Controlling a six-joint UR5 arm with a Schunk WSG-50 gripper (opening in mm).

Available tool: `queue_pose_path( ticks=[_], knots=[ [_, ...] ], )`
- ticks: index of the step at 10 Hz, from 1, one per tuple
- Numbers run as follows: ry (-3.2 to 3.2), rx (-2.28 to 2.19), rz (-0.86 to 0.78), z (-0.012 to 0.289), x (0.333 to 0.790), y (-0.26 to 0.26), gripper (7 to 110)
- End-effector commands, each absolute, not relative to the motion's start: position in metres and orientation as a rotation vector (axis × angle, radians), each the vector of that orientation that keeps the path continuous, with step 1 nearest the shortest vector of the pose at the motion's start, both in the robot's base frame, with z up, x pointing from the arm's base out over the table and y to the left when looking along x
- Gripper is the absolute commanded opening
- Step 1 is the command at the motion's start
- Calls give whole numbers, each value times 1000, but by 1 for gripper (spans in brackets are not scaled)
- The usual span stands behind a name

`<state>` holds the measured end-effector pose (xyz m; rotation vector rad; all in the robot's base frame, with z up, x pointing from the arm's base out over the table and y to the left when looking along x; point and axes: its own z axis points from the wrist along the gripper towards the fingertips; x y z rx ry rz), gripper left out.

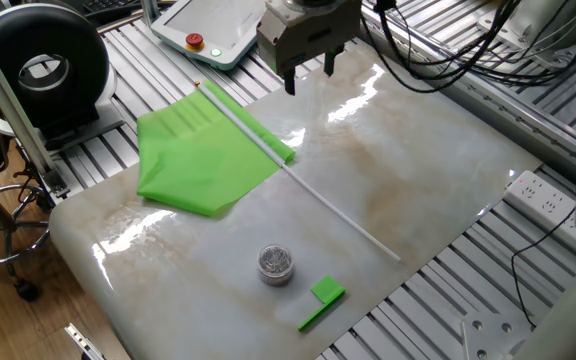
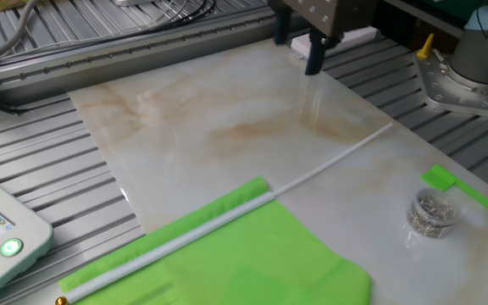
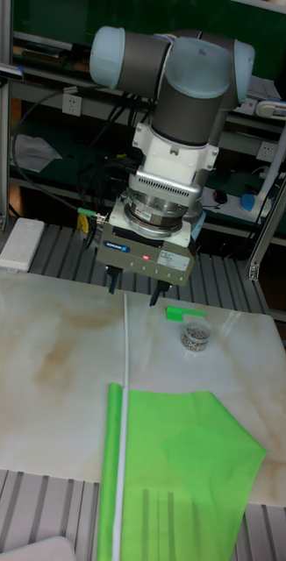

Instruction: Wave the flag

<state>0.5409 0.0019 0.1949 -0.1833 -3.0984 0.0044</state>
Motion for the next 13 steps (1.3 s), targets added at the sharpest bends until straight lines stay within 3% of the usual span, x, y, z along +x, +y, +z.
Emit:
queue_pose_path(
  ticks=[1, 5, 7, 10, 13],
  knots=[
    [-3115, -137, -233, 190, 556, 36, 7],
    [-3260, -184, -189, 191, 598, 30, 7],
    [-3139, -336, -334, 191, 585, 46, 7],
    [-3089, -243, -224, 189, 567, 26, 7],
    [-3115, -151, -274, 186, 574, 32, 7]
  ],
)
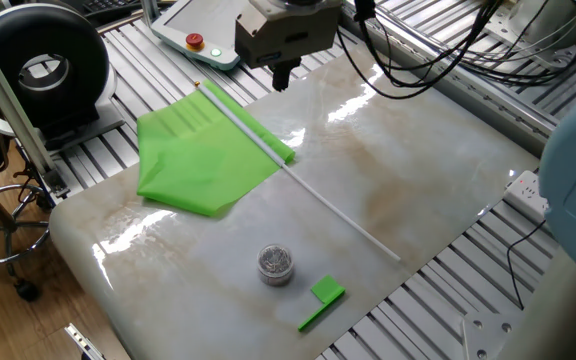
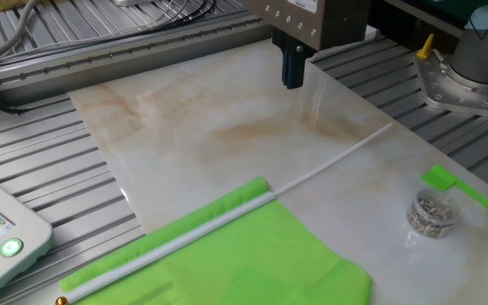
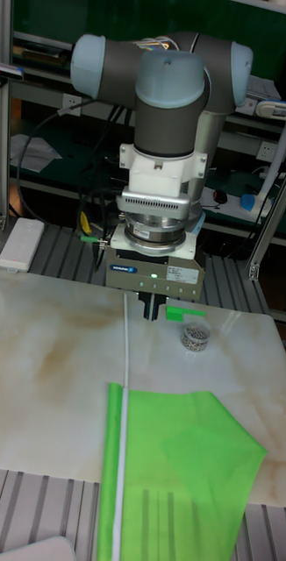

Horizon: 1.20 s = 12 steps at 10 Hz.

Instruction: Wave the flag

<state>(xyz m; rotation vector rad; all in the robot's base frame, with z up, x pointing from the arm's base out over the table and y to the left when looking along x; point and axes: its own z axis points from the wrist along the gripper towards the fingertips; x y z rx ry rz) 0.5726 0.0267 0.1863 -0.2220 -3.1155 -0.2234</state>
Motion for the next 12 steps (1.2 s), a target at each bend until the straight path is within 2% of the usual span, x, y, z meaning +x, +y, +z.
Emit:
queue_pose_path(
  ticks=[1, 2, 3, 12],
  knots=[
    [-3131, -155, -192, 183, 577, 19, 7],
    [-3121, -176, -51, 178, 573, -3, 7],
    [-3115, -181, -16, 177, 572, -9, 7],
    [-3068, -167, -8, 174, 560, -12, 7]
  ],
)
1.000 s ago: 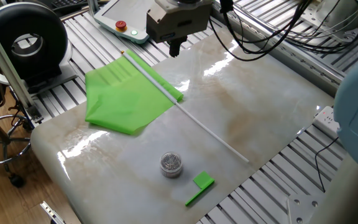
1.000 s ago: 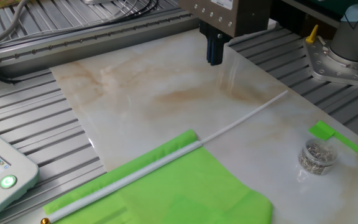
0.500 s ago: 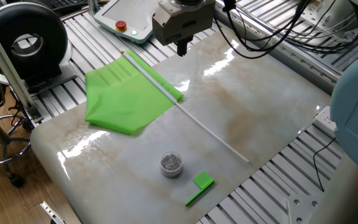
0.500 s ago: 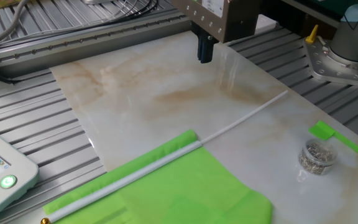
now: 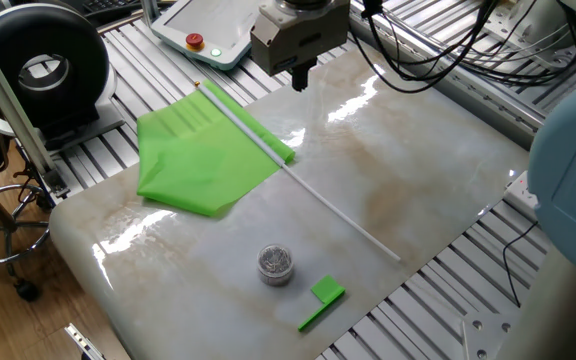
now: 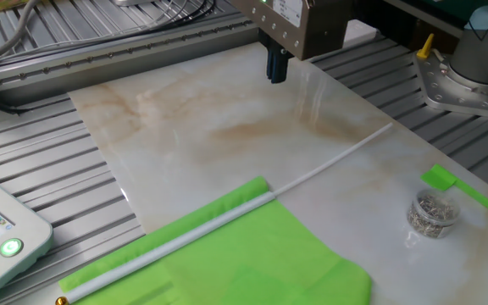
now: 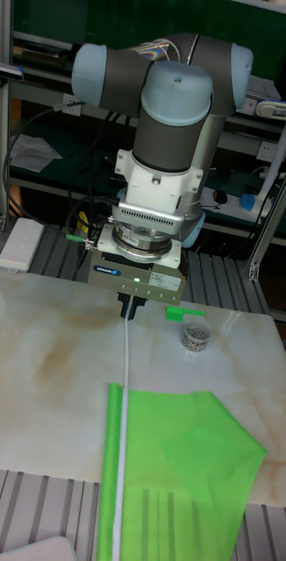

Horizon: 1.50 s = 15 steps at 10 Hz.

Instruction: Wave the flag

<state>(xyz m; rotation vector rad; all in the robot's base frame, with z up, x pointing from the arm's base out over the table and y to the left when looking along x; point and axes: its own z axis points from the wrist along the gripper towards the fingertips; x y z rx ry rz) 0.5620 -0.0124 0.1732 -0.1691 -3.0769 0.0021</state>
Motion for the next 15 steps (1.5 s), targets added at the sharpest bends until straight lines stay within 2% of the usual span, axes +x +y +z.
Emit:
queue_pose_path(
  ticks=[1, 10, 12, 15],
  knots=[
    [-3073, -168, -29, 174, 562, -8, 7],
    [-3079, -233, -9, 174, 564, -11, 7],
    [-3054, -323, -106, 175, 562, 5, 7],
    [-3023, -242, -35, 175, 551, -6, 7]
  ],
)
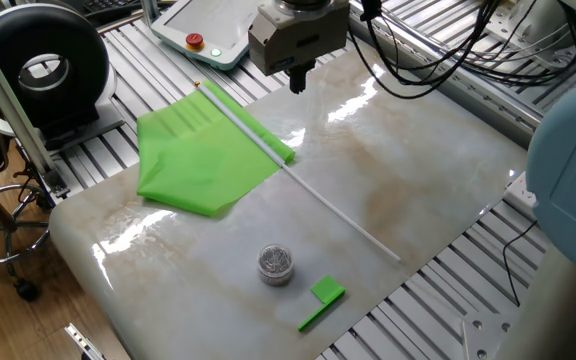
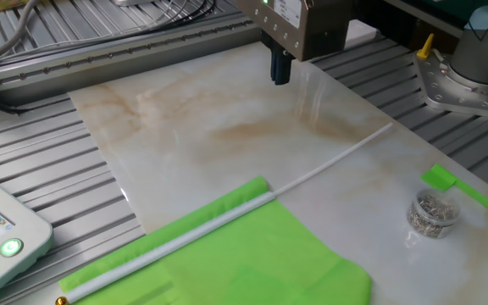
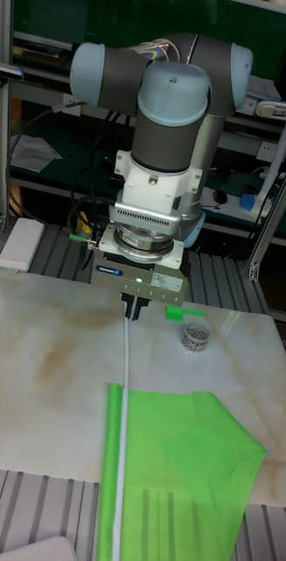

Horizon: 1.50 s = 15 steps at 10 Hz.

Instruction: Wave the flag

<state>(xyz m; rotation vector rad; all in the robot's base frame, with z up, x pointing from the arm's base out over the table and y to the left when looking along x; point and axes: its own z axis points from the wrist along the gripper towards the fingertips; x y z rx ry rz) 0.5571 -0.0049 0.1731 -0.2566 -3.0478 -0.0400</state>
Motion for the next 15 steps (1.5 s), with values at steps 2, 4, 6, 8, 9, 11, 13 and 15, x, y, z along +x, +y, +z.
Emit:
queue_pose_path(
  ticks=[2, 4, 6, 8, 9, 11, 13, 15],
  knots=[
    [-3034, -169, 23, 175, 551, -16, 7],
    [-3032, -158, 4, 170, 554, -10, 7],
    [-3030, -152, -30, 164, 556, -3, 7],
    [-3046, -121, -52, 157, 561, 0, 7],
    [-3051, -121, -59, 152, 562, 1, 7],
    [-3066, -134, -60, 138, 564, 6, 22],
    [-3073, -139, -63, 126, 566, 8, 22],
    [-3085, -125, -98, 111, 567, 16, 22]
  ],
)
